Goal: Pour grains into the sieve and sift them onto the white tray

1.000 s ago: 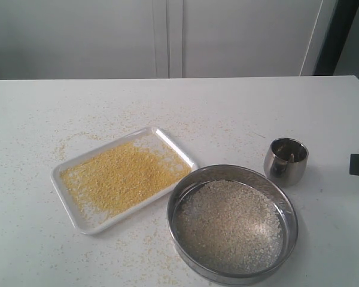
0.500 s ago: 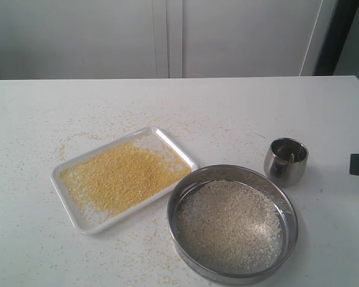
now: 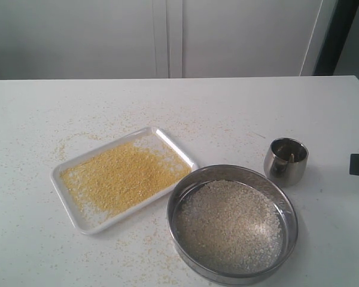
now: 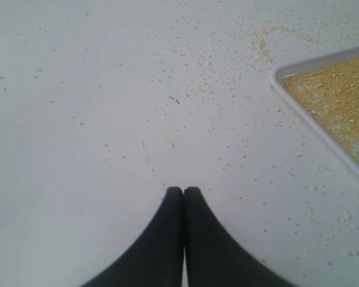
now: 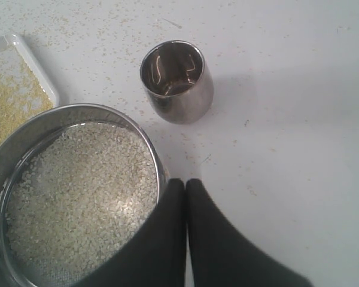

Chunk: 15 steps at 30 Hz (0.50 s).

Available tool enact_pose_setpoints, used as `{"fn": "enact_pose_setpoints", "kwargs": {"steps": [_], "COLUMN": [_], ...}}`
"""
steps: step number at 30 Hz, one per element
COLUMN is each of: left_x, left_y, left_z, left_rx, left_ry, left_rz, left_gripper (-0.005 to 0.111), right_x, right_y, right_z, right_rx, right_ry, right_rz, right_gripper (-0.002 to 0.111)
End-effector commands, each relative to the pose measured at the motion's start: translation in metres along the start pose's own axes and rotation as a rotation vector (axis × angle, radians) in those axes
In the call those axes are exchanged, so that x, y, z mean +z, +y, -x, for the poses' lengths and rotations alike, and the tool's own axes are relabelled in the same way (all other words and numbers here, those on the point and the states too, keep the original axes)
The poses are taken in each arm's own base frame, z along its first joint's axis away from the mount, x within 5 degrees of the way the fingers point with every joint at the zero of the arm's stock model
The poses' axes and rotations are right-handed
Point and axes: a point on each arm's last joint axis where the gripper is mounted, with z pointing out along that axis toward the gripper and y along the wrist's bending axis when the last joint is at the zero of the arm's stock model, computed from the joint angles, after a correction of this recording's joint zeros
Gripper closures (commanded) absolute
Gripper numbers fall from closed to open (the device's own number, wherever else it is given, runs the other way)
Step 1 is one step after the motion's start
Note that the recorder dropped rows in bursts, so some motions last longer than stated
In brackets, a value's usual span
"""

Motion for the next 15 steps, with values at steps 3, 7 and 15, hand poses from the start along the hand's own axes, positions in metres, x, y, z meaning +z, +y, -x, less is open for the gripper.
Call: {"fn": "enact_pose_setpoints", "kwargs": {"steps": [3,7,15], "left_x": [0.0012,0.0012,0.0012], "left_y": [0.0008,0.0008,-0.0002], "left_z": [-0.0039,-0.0039,-0.0036], "left_rx": [0.012,0.02,0.048], "left_ry": [0.016,0.016,0.013], "left_rz": [0.005,0.005,-0.006], "left_gripper": [0.107,0.107,0.107], "right_x": [-0.0005,-0.0005,-0.0005], "right_y": [-0.0002,-0.0002,-0.0002], "right_z": [-0.0011,-0.0011,-0.0011], "right_rx": [-0.003,-0.003,-0.003], "right_ry": [-0.004,-0.004,-0.004], "right_rz": [-0.001,-0.001,-0.001], "right_gripper": [0.108,0.108,0.108]}}
